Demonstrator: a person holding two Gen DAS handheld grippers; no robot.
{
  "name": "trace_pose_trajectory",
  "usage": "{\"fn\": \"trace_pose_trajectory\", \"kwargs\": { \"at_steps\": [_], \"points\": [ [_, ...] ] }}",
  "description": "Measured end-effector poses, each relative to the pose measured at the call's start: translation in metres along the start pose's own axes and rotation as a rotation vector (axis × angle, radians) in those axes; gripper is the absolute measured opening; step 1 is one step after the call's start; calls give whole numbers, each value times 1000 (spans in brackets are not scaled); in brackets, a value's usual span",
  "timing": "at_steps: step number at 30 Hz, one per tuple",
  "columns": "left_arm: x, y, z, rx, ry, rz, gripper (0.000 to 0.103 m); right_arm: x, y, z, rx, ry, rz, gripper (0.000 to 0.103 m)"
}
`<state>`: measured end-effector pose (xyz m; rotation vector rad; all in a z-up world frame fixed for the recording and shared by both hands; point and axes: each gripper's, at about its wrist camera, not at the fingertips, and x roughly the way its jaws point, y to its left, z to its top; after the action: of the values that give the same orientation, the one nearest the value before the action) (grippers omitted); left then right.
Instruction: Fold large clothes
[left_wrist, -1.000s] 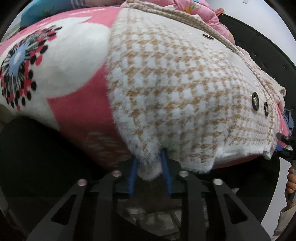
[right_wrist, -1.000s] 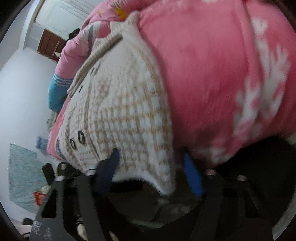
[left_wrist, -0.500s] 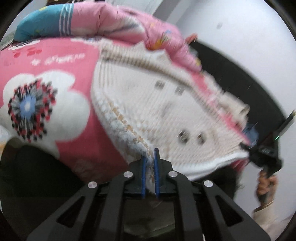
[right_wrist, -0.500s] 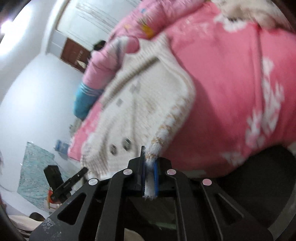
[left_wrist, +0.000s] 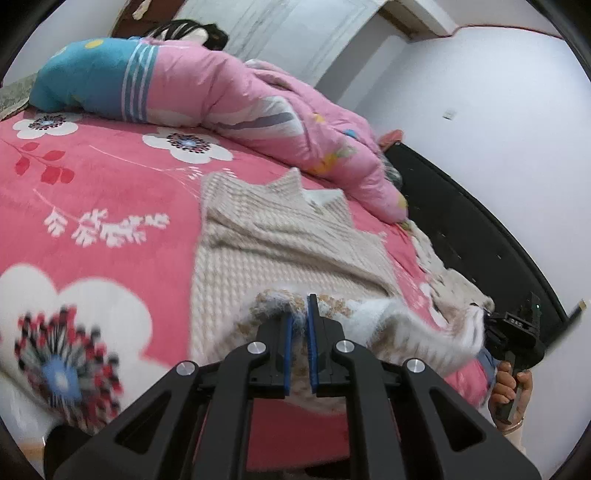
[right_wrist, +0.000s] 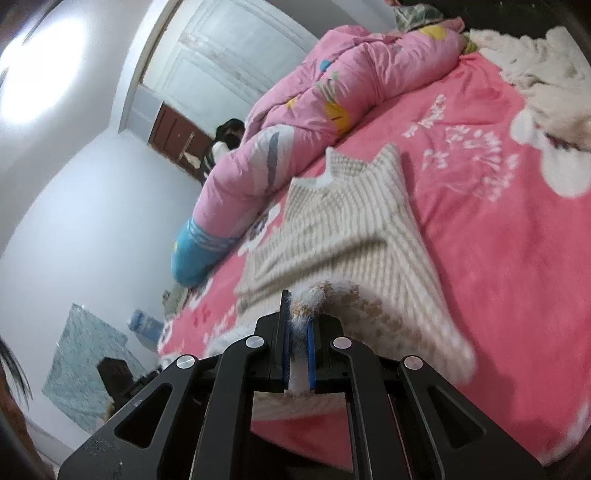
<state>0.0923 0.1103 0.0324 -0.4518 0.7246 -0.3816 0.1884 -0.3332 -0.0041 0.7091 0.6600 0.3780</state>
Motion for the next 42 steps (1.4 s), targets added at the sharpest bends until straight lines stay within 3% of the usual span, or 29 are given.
{"fn": "trace_pose_trajectory", "kwargs": {
  "at_steps": [1, 5, 10, 12, 14, 16, 18, 19, 23, 26, 29, 33, 35, 37, 39, 42],
  "points": [
    [8, 5, 6, -9, 4, 9, 7, -9, -11, 3, 5, 3, 1, 5],
    [50, 33, 23, -46, 43, 60, 9, 22, -41, 24, 59, 25, -19, 8],
    [91, 63, 25, -109, 148, 71, 12, 64, -97, 25, 175, 138, -81, 24],
    [95, 69, 24, -132, 169, 65, 13, 70, -105, 24, 188, 158, -69, 25],
    [92, 72, 25, -147, 172, 34, 14, 66, -102, 24, 176, 150, -35, 35],
    [84, 72, 26, -153, 165, 15, 26, 58, -95, 25, 155, 131, -27, 63],
    [76, 71, 28, -147, 138, 52, 62, 46, -85, 28, 113, 104, -62, 70],
    [73, 69, 29, -143, 124, 57, 62, 42, -83, 28, 105, 98, -75, 73],
    [48, 64, 30, -129, 84, 65, 62, 12, -70, 19, 82, 74, -84, 76],
    [28, 50, 20, -86, 57, 72, 63, -11, -64, 2, 55, 68, -87, 84],
    [11, 29, -8, -13, 59, 36, 63, -44, -62, -33, 47, 73, -85, 86],
    [13, 12, -60, 50, 140, 21, 63, -61, -70, -73, 91, 85, -92, 87],
    [28, 17, -79, 5, 199, 36, 63, -52, -78, -85, 130, 108, -101, 87],
    [41, 27, -88, -62, 207, 19, 63, -42, -85, -90, 154, 132, -121, 79],
    [50, 38, -88, -100, 174, 18, 63, -32, -92, -89, 171, 133, -128, 77],
    [58, 62, -81, -217, 111, -77, 63, -22, -99, -78, 184, 98, -113, 72]
  ]
}}
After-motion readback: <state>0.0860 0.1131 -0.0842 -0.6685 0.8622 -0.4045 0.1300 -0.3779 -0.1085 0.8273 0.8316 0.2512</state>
